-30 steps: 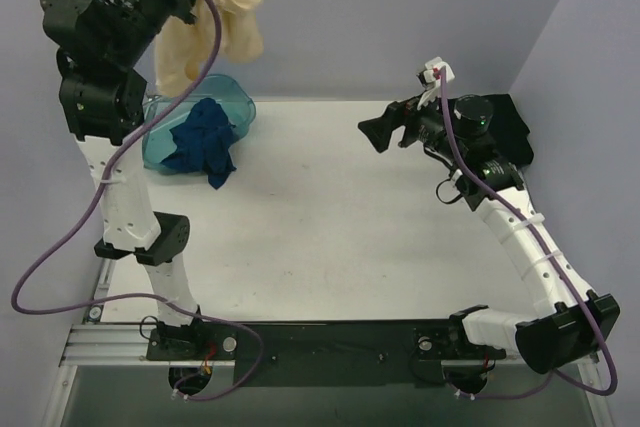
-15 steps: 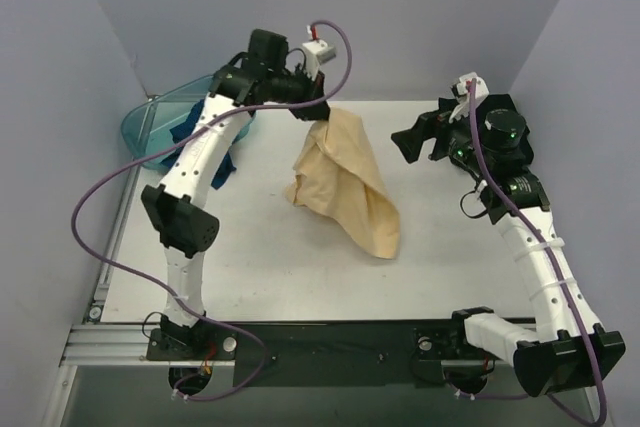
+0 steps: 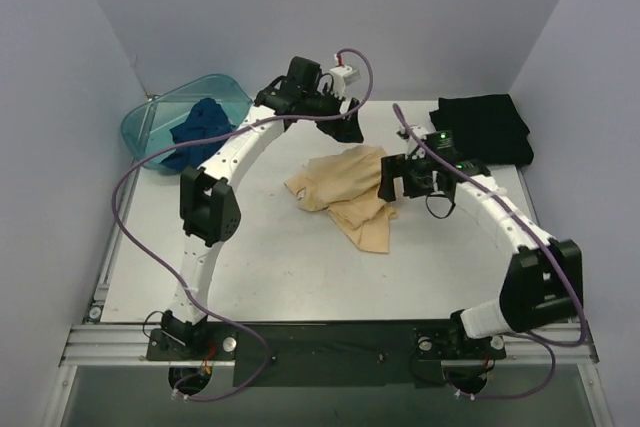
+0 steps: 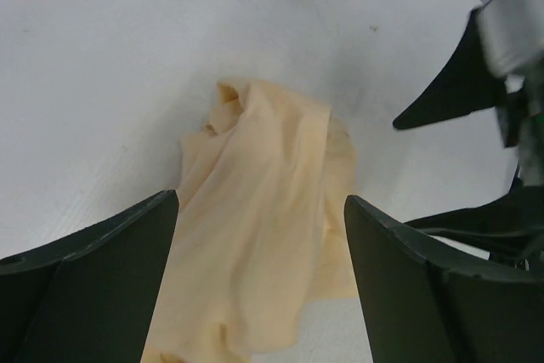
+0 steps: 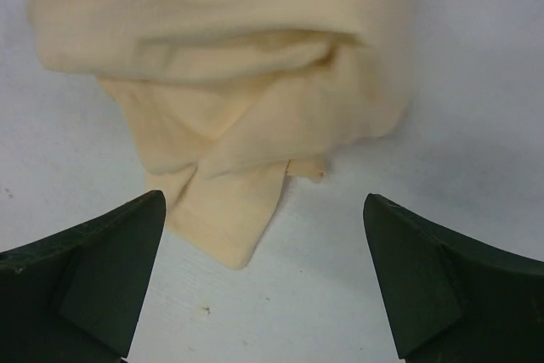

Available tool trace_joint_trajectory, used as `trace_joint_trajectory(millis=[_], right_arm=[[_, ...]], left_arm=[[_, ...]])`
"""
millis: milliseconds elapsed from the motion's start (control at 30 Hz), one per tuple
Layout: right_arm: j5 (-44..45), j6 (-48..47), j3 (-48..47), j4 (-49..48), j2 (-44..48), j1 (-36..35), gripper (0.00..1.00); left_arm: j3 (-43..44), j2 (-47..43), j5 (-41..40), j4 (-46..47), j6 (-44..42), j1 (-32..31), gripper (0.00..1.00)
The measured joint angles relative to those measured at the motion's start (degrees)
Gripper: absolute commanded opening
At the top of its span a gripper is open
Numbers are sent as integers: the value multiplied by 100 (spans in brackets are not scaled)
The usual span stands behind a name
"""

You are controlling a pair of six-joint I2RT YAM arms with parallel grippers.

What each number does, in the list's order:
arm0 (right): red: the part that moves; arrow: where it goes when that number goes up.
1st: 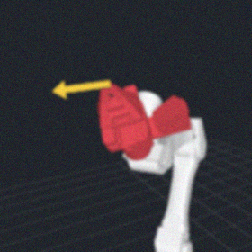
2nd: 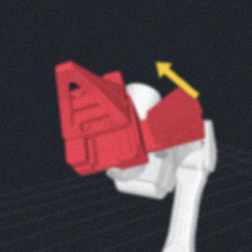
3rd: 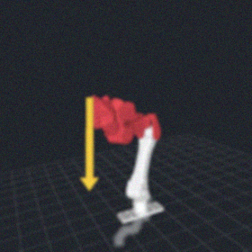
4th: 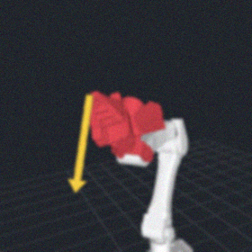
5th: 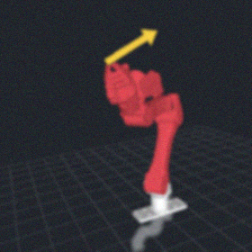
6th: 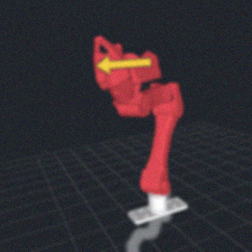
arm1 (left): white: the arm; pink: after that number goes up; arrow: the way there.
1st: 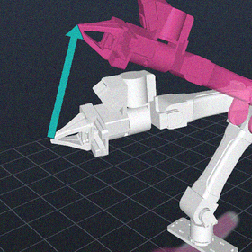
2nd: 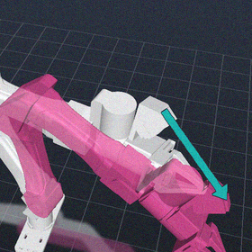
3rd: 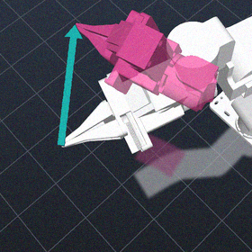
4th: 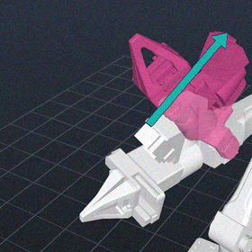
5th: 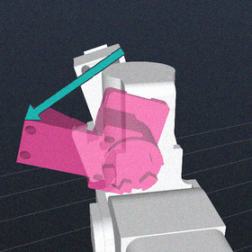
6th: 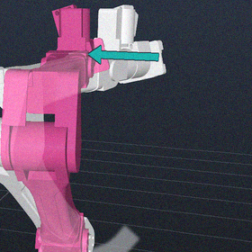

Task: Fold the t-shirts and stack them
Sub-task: Move the tshirt to the center of the board, then flatten out the tshirt

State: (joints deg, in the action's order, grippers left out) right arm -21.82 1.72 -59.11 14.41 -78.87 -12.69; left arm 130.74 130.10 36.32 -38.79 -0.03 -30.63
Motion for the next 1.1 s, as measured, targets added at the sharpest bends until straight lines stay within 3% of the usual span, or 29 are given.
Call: trace_joint_trajectory(millis=[167, 233, 300, 333, 367, 400, 433, 600, 700, 733, 767, 833, 967, 1100], right_arm=[[258, -20, 20, 140, -1392, -621, 85], [348, 15, 20, 225, -1786, -780, 77], [435, 57, 24, 304, -2059, -881, 51], [485, 81, -11, 315, -2090, -918, 30], [501, 105, -28, 295, -2109, -946, 22], [535, 107, -50, 308, -2146, -970, 3], [599, 149, -87, 343, -2218, -986, 0], [986, 92, -645, 699, -2551, -734, 0], [1113, -85, -1714, 879, -2994, -105, 2], [1145, -160, -2087, 881, -3171, 50, 10], [1209, -238, -2570, 861, -3405, 195, 38], [1403, -372, -3528, 824, -3884, 431, 58], [1652, -485, -4981, 927, -4513, 487, 66], [1871, -306, -4656, 1003, -4107, 352, 67]], left_arm=[[142, -22, 0, 118, 302, 629, 91], [131, -68, -46, 59, 289, 1036, 91], [-39, -199, -98, 35, 275, 1399, 91], [-192, -315, -120, 13, 275, 1591, 91], [-402, -476, -138, -28, 275, 1779, 92], [-538, -599, -136, -94, 275, 1912, 92], [-640, -719, -133, -160, 262, 2022, 92], [-1056, -1335, -81, -420, 31, 2299, 92], [-1202, -1685, -46, -658, -282, 2380, 93], [-1222, -1770, -28, -730, -382, 2389, 93], [-1255, -1849, 0, -778, -463, 2393, 93], [-1373, -1987, 42, -839, -584, 2393, 93], [-1668, -2151, 72, -955, -715, 2396, 93], [-1875, -2168, 61, -1060, -767, 2411, 93]])
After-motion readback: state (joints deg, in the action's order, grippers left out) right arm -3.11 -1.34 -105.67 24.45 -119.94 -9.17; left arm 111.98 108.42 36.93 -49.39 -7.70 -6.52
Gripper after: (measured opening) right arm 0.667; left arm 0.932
